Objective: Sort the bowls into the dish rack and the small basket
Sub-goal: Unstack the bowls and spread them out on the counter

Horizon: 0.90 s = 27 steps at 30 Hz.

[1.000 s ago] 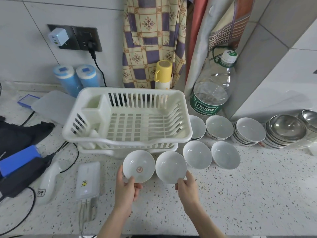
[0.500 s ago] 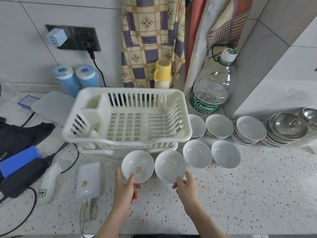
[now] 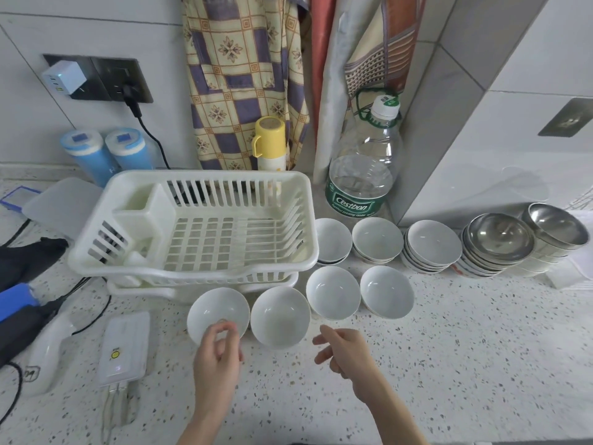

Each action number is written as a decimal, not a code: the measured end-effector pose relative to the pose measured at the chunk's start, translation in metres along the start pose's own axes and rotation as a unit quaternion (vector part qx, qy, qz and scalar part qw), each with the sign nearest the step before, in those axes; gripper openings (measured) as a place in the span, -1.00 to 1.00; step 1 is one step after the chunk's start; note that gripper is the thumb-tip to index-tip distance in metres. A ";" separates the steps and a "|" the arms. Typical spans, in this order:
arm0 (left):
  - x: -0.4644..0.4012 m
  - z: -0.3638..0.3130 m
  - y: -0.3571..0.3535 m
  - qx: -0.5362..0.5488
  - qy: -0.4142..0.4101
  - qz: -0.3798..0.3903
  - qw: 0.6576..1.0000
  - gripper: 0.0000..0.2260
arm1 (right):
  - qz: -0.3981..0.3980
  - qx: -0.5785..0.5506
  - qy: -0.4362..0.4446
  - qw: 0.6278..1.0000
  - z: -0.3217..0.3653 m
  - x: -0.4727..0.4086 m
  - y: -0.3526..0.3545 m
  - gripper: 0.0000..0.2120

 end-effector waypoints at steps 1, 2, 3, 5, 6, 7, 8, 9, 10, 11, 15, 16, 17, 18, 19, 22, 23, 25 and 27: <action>0.001 -0.009 -0.015 0.011 -0.008 0.022 1.000 -0.91 | 0.001 -0.008 0.009 1.000 0.006 0.001 0.009 -0.71; 0.002 -0.017 -0.032 0.021 -0.013 0.043 0.999 -0.90 | -0.002 -0.017 0.021 1.000 0.013 0.002 0.019 -0.71; 0.002 -0.024 -0.049 0.029 -0.016 0.064 0.997 -0.90 | -0.009 -0.029 0.036 0.999 0.019 0.003 0.032 -0.71; -0.001 -0.037 -0.086 0.030 -0.008 0.107 0.994 -0.91 | -0.035 -0.061 0.061 0.996 0.031 0.003 0.062 -0.72; -0.003 -0.042 -0.104 0.031 0.001 0.123 0.992 -0.87 | -0.053 -0.077 0.068 0.993 0.036 0.002 0.079 -0.73; -0.007 -0.047 -0.121 0.038 0.013 0.135 0.990 -0.84 | -0.074 -0.090 0.073 0.991 0.041 0.000 0.096 -0.75; -0.012 -0.052 -0.137 0.046 0.027 0.146 0.988 -0.83 | -0.096 -0.098 0.077 0.987 0.046 -0.004 0.113 -0.76; -0.017 -0.055 -0.152 0.049 0.045 0.156 0.986 -0.83 | -0.117 -0.103 0.082 0.984 0.051 -0.009 0.129 -0.78; -0.022 -0.057 -0.165 0.050 0.067 0.162 0.983 -0.82 | -0.134 -0.104 0.086 0.982 0.056 -0.015 0.144 -0.80; -0.028 -0.058 -0.177 0.048 0.086 0.163 0.982 -0.80 | -0.145 -0.104 0.089 0.980 0.062 -0.023 0.155 -0.81; -0.054 -0.056 -0.206 0.052 0.148 0.093 0.983 -0.82 | -0.165 -0.067 0.079 0.981 0.083 -0.059 0.182 -0.75; -0.059 -0.053 -0.211 0.065 0.173 0.070 0.980 -0.85 | -0.164 -0.056 0.069 0.983 0.086 -0.068 0.184 -0.74; -0.062 -0.048 -0.215 0.077 0.198 0.048 0.976 -0.85 | -0.155 -0.048 0.055 0.985 0.089 -0.076 0.184 -0.74; -0.064 -0.044 -0.219 0.089 0.218 0.029 0.971 -0.85 | -0.142 -0.045 0.040 0.988 0.091 -0.084 0.183 -0.75; -0.067 -0.040 -0.223 0.101 0.233 0.015 0.967 -0.86 | -0.128 -0.043 0.028 0.990 0.092 -0.091 0.181 -0.75; -0.074 -0.033 -0.231 0.125 0.266 -0.008 0.956 -0.86 | -0.104 -0.029 0.011 0.994 0.098 -0.105 0.174 -0.77; -0.076 -0.030 -0.233 0.134 0.277 -0.013 0.951 -0.85 | -0.097 -0.025 0.010 0.995 0.099 -0.108 0.170 -0.77; -0.079 -0.026 -0.237 0.149 0.294 -0.020 0.944 -0.82 | -0.085 -0.021 0.014 0.996 0.100 -0.113 0.162 -0.77; -0.083 -0.023 -0.240 0.149 0.300 -0.025 0.942 -0.84 | -0.089 -0.012 0.017 0.996 0.100 -0.118 0.158 -0.74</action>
Point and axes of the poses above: each hand's wrist, its own x-axis away from the middle knuckle, its own y-axis out of the back of the hand, z = x × y, the point moved 7 cm from there along -x, towards the middle knuckle, and after that the axes turned 12 degrees about -y, right-handed, at the moved point
